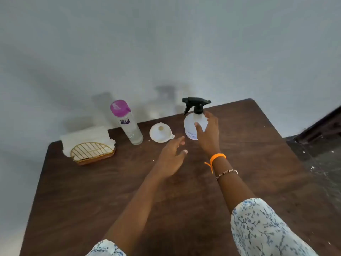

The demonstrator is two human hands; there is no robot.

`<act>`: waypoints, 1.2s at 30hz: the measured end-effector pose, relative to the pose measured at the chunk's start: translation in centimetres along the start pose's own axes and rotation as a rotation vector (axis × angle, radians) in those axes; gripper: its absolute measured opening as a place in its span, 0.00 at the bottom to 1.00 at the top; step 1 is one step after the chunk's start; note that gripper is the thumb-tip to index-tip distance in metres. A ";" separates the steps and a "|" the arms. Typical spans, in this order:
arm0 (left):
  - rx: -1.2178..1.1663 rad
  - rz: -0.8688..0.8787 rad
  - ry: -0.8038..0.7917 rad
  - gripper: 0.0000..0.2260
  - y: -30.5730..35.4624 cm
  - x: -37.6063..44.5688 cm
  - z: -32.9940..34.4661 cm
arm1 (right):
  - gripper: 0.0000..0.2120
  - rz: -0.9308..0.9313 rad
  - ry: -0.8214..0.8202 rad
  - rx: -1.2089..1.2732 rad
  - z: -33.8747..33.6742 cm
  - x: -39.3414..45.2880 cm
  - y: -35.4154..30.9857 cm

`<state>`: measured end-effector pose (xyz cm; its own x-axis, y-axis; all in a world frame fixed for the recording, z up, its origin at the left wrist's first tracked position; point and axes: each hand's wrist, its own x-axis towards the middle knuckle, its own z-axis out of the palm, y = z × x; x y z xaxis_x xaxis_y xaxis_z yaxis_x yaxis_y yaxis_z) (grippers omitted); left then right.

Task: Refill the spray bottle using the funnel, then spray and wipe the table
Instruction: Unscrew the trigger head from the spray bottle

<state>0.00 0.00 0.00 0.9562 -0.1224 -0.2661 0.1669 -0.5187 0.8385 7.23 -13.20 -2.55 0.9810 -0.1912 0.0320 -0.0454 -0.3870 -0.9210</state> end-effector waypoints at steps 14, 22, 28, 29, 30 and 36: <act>-0.039 -0.033 0.034 0.21 -2.2 0.5 0.6 | 0.13 0.022 0.020 -0.013 0.5 1.7 0.1; 0.160 0.186 0.180 0.25 -3.4 -4.2 1.6 | 0.11 -0.008 -0.063 0.073 0.9 -8.0 -1.1; 0.166 0.237 0.303 0.22 -5.1 -8.0 2.0 | 0.10 -0.007 -0.161 0.088 1.3 -14.6 -1.8; 0.156 0.216 0.293 0.21 -5.6 -8.7 2.1 | 0.10 -0.005 -0.180 0.091 1.4 -15.6 -1.8; 0.143 0.193 0.281 0.21 -6.3 -9.4 2.2 | 0.11 0.001 -0.199 0.096 1.5 -16.4 -1.7; 0.072 0.081 0.218 0.21 -8.5 -13.0 2.6 | 0.15 0.026 -0.285 0.112 1.2 -20.5 -1.4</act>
<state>-14.45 3.81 -4.96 0.9964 0.0158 -0.0837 0.0775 -0.5746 0.8148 -12.63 -7.66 -2.41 0.9939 0.0671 -0.0880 -0.0658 -0.2804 -0.9576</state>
